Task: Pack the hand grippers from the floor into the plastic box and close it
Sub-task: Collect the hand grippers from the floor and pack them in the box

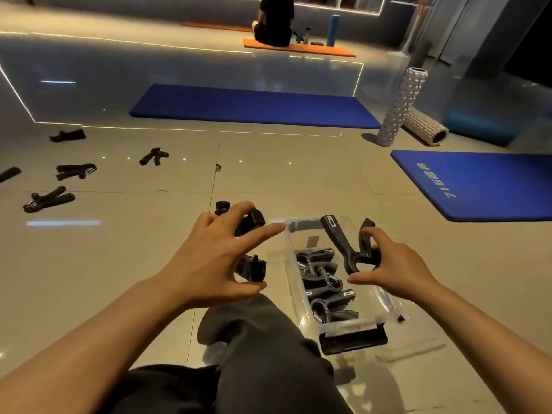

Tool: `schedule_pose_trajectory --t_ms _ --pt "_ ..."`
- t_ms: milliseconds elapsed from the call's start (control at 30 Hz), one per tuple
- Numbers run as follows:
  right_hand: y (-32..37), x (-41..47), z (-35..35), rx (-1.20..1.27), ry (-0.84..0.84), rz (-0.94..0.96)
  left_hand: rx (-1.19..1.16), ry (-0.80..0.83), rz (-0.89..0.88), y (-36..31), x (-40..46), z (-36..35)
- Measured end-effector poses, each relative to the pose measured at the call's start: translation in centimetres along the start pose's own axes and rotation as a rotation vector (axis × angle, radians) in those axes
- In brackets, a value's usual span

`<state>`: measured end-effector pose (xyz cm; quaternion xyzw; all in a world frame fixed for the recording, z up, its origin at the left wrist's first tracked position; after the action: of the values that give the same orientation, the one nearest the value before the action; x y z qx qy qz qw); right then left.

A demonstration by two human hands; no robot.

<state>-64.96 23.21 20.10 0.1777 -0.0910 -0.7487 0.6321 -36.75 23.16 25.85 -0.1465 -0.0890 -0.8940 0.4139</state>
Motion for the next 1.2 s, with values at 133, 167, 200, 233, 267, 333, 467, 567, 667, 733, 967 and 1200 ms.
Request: schedule_pose_trajectory --t_ms 133,167,200,233,267,333,467,567,667,733,967,1200 --pt "-1.1 1.1 -3.2 -0.018 0.078 -0.027 -0.202 0.213 0.136 1.0 0.1 -2.3" --pt "-1.3 1.1 -4.0 -0.007 0.09 -0.036 -0.205 0.261 0.14 1.1 0.2 -3.0" --pt "-1.6 1.4 -4.8 0.018 0.1 -0.042 -0.193 0.31 0.131 1.2 0.5 -3.8" --pt "-1.9 1.6 -5.6 0.044 0.106 -0.051 -0.197 0.351 0.118 1.2 0.8 -4.8" --pt "-2.3 1.9 -6.4 0.066 0.117 -0.06 -0.229 0.381 0.115 1.2 1.1 -5.7" --pt "-3.3 2.7 -8.1 0.1 0.154 -0.1 -0.36 0.408 0.162 1.3 1.9 -7.2" --pt "-5.0 4.3 -10.9 0.125 0.22 -0.143 -0.573 0.377 0.157 0.9 3.9 -10.8" --pt "-6.1 6.0 -13.2 0.068 0.267 -0.166 -0.748 0.348 0.2 -0.8 4.9 -15.0" --pt "-7.2 7.7 -15.5 -0.064 0.252 -0.177 -0.918 0.274 0.27 -2.3 5.6 -19.3" --pt "-7.8 8.7 -16.7 -0.135 0.228 -0.176 -0.922 0.254 0.292 -2.7 5.6 -21.6" --pt "-8.1 10.2 -21.4 -0.346 0.284 -0.032 -0.831 0.148 0.336 -2.7 5.2 -26.0" --pt "-10.7 12.9 -18.5 -0.298 0.204 0.166 -0.788 0.21 0.376 -4.1 6.0 -28.5"
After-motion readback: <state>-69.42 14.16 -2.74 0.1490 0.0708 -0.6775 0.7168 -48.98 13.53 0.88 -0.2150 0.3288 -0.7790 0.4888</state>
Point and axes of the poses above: each hand's wrist, its own x-axis towards the middle knuckle, its own z-axis out of the back of the hand, y = z × x, the point moved 6 cm from there along x, towards the middle knuckle, and after that the axes turned 2 degrees about x, right-handed, at the moved point
